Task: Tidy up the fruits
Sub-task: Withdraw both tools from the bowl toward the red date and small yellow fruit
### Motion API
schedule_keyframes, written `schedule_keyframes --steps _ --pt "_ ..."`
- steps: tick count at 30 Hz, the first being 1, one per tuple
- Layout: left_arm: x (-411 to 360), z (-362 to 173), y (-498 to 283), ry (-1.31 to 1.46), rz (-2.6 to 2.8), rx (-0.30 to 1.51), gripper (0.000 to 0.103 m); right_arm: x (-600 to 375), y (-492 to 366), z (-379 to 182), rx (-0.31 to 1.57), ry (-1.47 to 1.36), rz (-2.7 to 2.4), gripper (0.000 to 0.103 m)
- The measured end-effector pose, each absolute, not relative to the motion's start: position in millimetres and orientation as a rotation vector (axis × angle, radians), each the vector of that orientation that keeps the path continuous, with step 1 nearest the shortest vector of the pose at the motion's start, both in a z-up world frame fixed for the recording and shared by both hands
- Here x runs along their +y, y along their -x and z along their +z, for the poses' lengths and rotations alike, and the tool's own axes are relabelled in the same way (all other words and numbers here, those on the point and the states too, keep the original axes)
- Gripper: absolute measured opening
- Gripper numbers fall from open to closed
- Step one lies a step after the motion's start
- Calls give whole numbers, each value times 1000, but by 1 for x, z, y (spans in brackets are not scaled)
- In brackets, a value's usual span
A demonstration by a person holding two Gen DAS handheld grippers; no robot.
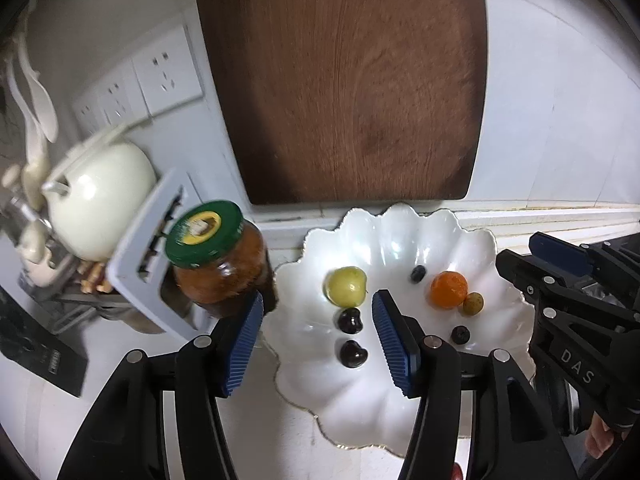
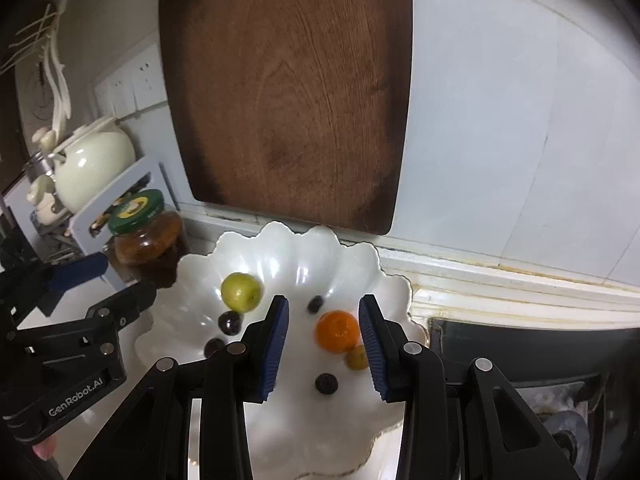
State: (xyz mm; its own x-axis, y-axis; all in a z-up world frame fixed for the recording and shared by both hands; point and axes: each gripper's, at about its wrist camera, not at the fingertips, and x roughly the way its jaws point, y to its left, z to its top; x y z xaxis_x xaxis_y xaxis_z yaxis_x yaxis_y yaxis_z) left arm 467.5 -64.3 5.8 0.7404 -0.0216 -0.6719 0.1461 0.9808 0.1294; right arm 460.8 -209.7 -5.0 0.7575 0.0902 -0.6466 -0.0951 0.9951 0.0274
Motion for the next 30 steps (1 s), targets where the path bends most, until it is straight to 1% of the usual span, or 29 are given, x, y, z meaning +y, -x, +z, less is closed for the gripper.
schedule_keyframes --steps 2,4,16,24,30 --pt "-63 12 -459 -187 -86 709 58 -209 -453 -1 690 14 98 39" --pt "-62 19 -449 -193 -84 685 59 -208 -444 3 668 24 92 44" --pt "-54 40 -405 -178 -74 608 62 -203 -397 28 575 63 102 45" --pt "-56 49 -373 -186 -82 563 66 -202 -368 40 525 76 128 45" --pt "-59 56 -350 -188 -90 537 66 -205 -351 43 509 63 160 45"
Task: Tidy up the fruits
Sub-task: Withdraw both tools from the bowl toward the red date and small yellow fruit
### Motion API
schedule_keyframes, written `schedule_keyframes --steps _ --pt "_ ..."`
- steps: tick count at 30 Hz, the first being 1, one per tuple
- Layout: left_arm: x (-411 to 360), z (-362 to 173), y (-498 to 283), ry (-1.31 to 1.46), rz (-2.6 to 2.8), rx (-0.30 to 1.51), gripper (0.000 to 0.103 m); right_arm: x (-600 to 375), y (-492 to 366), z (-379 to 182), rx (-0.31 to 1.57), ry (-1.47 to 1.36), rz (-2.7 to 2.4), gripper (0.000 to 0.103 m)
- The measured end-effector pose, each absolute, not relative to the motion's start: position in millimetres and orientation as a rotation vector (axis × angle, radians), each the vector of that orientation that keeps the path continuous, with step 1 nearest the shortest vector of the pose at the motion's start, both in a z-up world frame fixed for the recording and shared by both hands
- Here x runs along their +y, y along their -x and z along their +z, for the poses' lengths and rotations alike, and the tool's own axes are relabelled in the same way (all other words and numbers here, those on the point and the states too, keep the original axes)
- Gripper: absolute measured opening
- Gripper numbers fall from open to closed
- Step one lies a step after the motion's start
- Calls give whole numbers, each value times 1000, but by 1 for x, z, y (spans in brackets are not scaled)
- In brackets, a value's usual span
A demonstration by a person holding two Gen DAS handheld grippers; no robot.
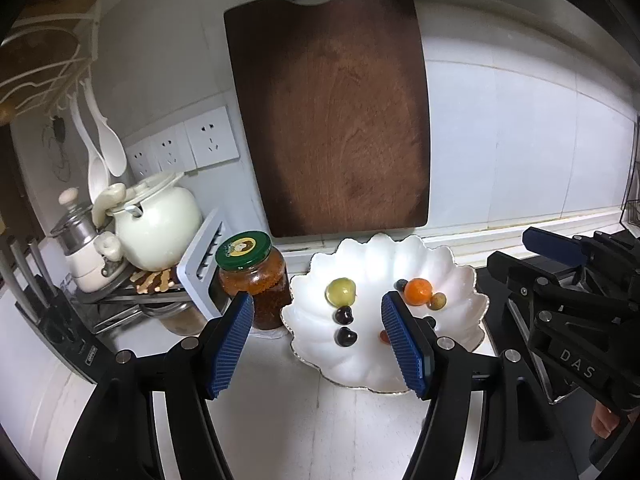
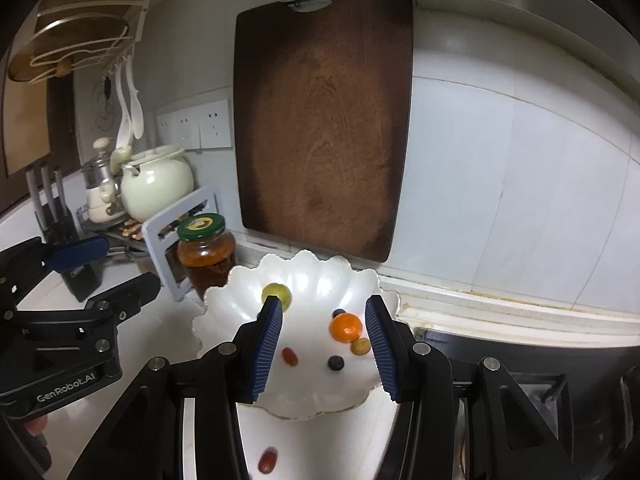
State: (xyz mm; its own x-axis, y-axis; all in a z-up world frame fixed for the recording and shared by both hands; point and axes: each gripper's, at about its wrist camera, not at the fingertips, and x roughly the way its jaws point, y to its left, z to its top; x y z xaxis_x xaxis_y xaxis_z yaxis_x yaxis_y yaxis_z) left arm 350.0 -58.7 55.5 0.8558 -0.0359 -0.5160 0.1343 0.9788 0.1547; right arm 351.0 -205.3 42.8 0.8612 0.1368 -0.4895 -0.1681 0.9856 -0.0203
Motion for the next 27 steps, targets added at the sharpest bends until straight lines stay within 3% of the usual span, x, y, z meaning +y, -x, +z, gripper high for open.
schedule_keyframes --steps 27 --pt "-72 37 -275 -139 -60 547 67 -213 -297 32 498 93 317 45"
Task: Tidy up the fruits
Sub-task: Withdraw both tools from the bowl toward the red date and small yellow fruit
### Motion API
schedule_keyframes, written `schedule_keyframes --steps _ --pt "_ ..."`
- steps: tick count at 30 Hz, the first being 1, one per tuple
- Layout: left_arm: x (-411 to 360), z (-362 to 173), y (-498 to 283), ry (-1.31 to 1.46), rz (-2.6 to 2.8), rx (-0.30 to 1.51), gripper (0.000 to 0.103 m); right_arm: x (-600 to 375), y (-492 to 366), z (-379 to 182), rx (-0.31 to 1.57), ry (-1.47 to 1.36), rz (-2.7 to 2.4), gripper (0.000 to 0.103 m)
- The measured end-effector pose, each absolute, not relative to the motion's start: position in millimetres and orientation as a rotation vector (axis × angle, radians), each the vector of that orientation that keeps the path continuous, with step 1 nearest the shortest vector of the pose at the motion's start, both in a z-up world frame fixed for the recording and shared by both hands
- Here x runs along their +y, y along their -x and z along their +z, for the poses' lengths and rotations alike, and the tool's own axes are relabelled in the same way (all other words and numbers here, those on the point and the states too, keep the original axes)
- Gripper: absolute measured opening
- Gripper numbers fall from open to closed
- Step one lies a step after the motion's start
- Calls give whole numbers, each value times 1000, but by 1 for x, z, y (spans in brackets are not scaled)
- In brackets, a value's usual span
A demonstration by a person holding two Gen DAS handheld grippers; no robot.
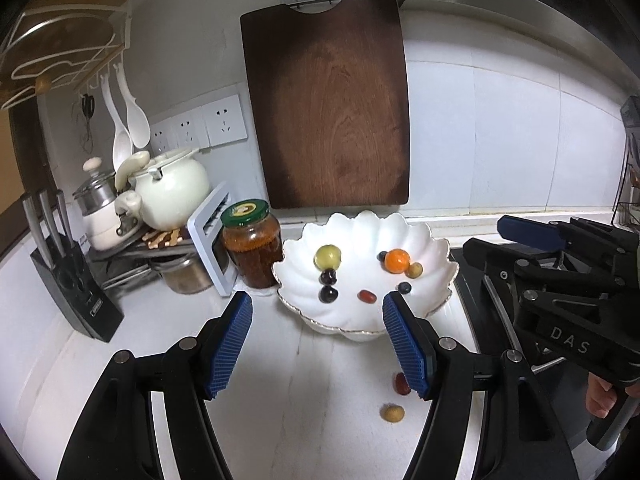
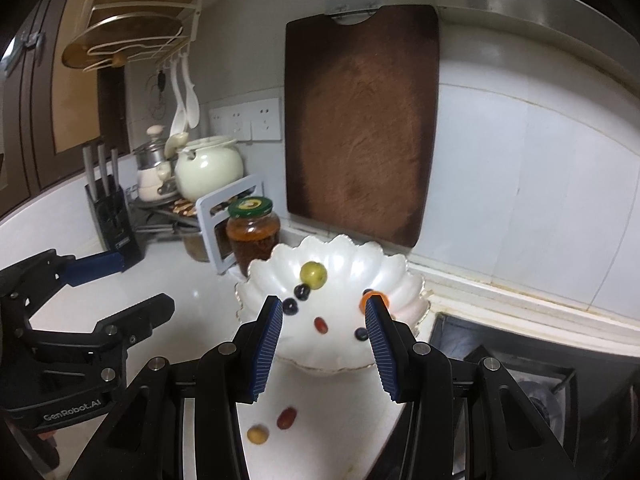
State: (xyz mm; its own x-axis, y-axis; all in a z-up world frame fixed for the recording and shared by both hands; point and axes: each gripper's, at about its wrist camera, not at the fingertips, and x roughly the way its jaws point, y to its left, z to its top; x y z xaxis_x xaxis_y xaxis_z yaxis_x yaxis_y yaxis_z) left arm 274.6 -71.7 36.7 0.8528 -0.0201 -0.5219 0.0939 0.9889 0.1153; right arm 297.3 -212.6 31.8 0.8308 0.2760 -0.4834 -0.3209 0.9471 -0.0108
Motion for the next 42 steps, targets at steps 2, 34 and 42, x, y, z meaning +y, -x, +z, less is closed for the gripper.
schedule_keyframes --steps 2,34,42 --pt "-73 34 -272 -139 -58 551 67 -212 -297 28 506 95 330 45" --pt "-89 -58 -253 -144 -117 657 67 -202 -304 -59 725 165 463 44" --pt "-99 -78 -252 -182 -126 667 67 -198 -312 -79 764 191 506 44"
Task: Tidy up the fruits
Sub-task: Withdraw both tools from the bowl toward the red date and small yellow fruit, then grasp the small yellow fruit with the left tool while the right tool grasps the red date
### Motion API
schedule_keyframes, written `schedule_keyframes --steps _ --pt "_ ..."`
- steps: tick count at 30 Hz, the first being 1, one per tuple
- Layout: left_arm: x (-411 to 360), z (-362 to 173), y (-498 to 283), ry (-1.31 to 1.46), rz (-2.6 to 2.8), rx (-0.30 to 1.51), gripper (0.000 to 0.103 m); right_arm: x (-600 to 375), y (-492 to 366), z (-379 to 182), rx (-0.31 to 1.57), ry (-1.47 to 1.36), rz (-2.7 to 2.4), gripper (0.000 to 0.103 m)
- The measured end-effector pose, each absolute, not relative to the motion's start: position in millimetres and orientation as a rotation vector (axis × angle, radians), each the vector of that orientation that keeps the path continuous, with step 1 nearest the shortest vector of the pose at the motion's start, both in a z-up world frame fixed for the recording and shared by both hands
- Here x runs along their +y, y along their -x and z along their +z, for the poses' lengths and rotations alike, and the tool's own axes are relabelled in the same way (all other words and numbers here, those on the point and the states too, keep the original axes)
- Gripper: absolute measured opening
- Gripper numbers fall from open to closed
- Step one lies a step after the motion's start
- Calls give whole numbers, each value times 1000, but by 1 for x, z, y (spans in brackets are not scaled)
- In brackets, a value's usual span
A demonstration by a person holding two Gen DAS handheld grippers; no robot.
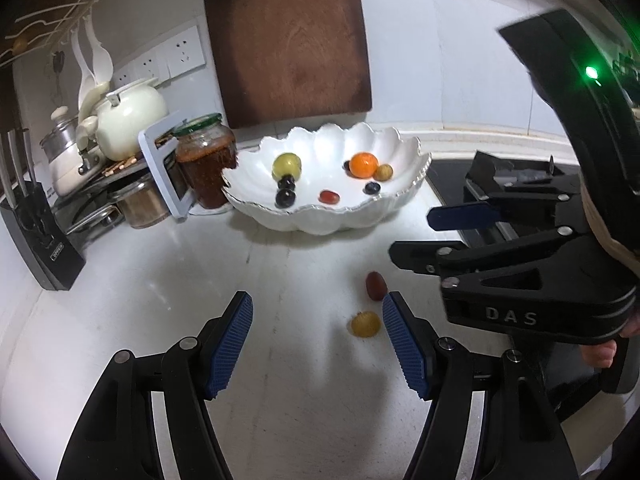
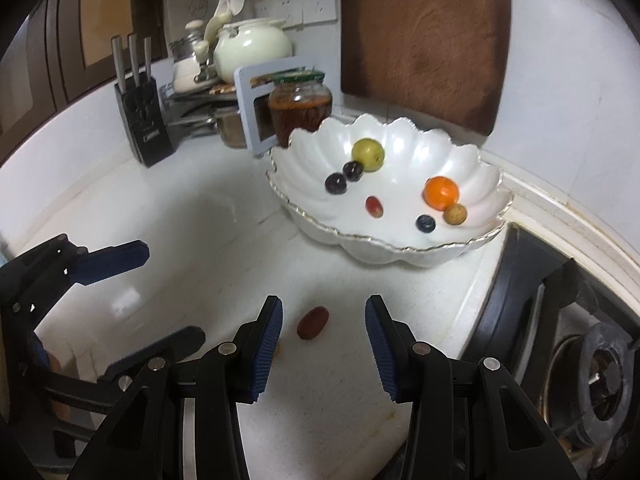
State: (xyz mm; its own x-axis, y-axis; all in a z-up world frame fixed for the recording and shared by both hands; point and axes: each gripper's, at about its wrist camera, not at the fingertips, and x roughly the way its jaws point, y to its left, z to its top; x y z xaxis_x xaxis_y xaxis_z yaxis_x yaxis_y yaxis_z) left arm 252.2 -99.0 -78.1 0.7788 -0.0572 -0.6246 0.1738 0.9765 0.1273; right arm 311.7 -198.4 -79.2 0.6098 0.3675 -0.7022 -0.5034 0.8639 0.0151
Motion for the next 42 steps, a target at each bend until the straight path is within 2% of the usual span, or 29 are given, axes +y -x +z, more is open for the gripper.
schedule_keyframes --steps 5,25,29,34,36,42 --pt "-105 -93 -256 -190 -154 690 65 -195 -317 -91 788 209 539 44" --pt "-116 -129 -279 -199 -190 765 41 -189 -341 -122 868 210 612 43" --pt "-116 -130 -284 -188 -193 773 37 -188 -347 -128 890 195 626 37" --pt "-120 -132 -288 -204 -206 784 33 -188 -352 -135 917 166 637 36" --pt "-121 -133 -290 -209 -213 791 29 -187 -354 -137 924 161 638 35" --pt "-123 -137 -296 -211 -215 822 24 -187 -355 -139 927 162 649 24"
